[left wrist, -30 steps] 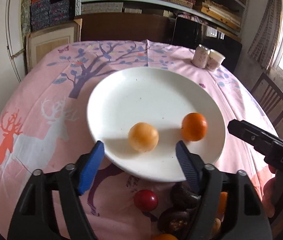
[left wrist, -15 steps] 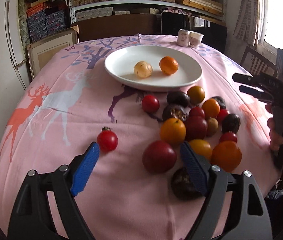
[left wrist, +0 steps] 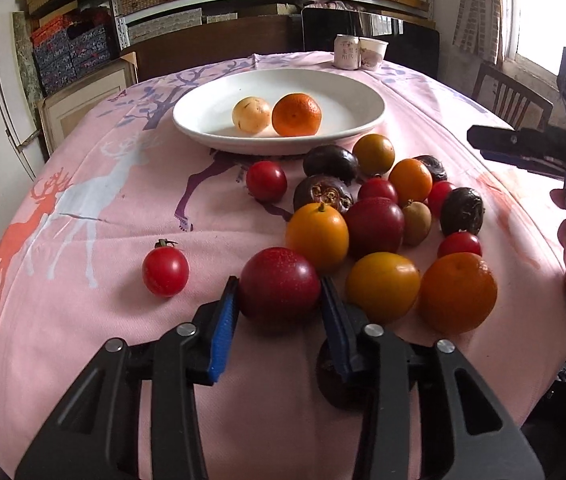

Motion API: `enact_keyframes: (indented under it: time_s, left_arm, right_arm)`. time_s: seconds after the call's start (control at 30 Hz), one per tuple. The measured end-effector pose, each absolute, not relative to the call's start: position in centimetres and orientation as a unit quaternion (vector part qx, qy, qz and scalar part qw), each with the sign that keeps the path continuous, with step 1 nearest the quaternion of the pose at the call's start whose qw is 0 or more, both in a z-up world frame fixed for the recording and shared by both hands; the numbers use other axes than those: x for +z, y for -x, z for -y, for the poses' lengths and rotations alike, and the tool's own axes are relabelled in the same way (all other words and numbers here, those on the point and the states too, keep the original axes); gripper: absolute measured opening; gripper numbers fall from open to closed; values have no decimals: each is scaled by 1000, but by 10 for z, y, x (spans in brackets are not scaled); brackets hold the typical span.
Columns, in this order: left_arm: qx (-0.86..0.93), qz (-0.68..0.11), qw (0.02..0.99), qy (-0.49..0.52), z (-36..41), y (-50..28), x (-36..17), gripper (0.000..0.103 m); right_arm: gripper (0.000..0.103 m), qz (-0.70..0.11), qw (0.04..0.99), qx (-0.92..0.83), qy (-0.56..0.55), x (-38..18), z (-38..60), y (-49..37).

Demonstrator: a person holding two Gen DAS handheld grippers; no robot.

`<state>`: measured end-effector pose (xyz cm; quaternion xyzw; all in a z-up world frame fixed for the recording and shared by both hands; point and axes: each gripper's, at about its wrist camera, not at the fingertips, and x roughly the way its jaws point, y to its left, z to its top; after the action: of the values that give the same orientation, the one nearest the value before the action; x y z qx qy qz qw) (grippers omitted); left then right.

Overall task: Organize fruits
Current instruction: 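Grasp the dark red plum with the left tool while the right tool grasps a dark brown fruit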

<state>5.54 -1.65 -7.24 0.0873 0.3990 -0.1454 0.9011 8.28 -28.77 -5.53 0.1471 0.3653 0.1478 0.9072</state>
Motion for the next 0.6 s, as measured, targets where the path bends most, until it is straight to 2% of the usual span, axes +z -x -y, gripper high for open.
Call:
enact_keyframes:
  time_s: [0.13, 0.2, 0.3, 0.33, 0.37, 0.6]
  left_arm:
    - [-127, -387, 910, -74, 6, -47, -64, 39]
    - [-124, -380, 914, -69, 0, -43, -57, 39]
    - [-119, -372, 919, -62, -10, -39, -48, 39]
    - [-115, -370, 920, -61, -12, -38, -46, 40]
    - [-113, -371, 920, -58, -14, -39, -46, 40]
    - [-108, -384, 916, -44, -24, -41, -50, 40]
  right_arm:
    - [80, -378, 907, 150, -110, -56, 274, -84]
    - [77, -393, 904, 139, -96, -59, 267, -88]
    - [63, -414, 895, 144, -82, -64, 259, -96]
    - [55, -418, 892, 151, -79, -65, 257, -96]
    - [53, -417, 891, 162, -79, -65, 256, -94]
    - [53, -392, 893, 207, -77, -58, 257, -65]
